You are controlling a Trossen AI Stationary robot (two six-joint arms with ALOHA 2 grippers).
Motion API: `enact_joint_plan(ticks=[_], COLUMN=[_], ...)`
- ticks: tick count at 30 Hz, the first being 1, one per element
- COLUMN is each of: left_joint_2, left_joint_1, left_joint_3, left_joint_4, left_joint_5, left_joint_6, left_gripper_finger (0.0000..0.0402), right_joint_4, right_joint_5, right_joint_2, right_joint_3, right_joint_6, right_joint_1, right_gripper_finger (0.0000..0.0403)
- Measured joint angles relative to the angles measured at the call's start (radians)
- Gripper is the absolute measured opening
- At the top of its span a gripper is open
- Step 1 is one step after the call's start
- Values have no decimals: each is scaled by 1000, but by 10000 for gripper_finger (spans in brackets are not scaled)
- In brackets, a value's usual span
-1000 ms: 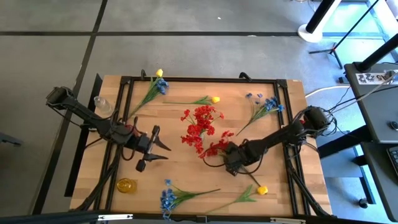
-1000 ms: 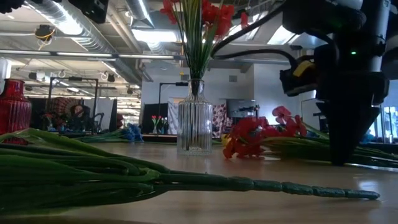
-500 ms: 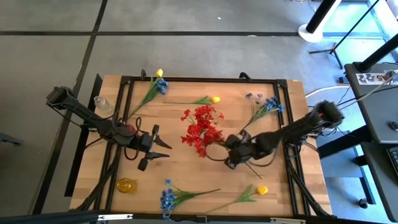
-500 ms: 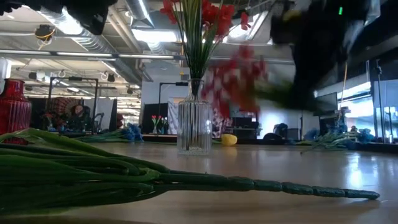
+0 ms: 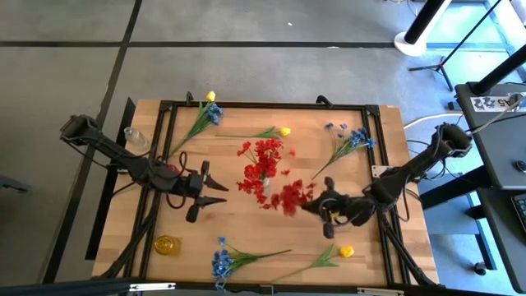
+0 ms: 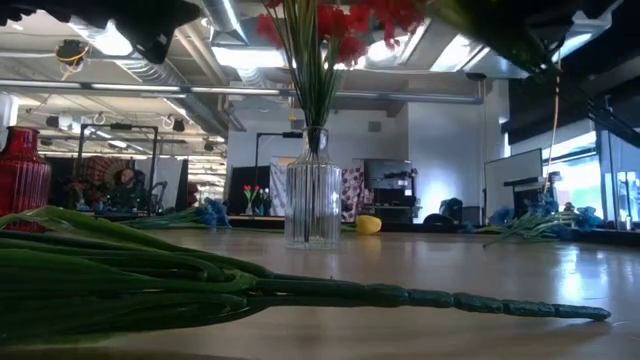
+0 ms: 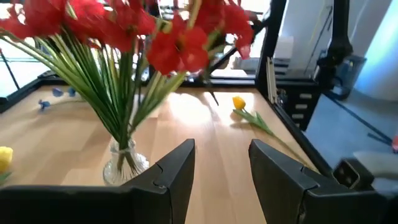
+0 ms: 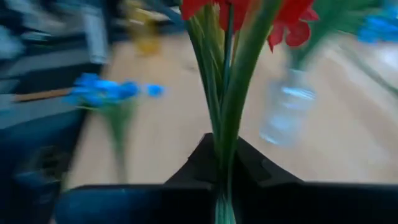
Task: Sort flowers into vase by color
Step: Put the red flower into the transparent vase
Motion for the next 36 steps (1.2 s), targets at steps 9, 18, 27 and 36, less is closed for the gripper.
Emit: enact_joint_plan(ticks=[9,18,27,36], left_joint_2=[0,32,170,213], left_joint_1=[38,57,57,57], left_joint_3=[0,0,0,0], left_joint_4=[40,90,169,171], left_joint_5=[-2,0,-6,-7], left_joint_6=[3,26,29,6], left_gripper_finger=[149,149,149,149], right_joint_4=[387,842,1313,1454], right_joint_5=[-284,-451,-454,-301], right_joint_2=[-5,134,354,344], right_joint_3=[-47,-46,-46,-37], right_joint_6=[-353,-558,-673,-950], right_joint_1=[0,-102,-229,-287], right_gripper_finger=[17,11,11,12])
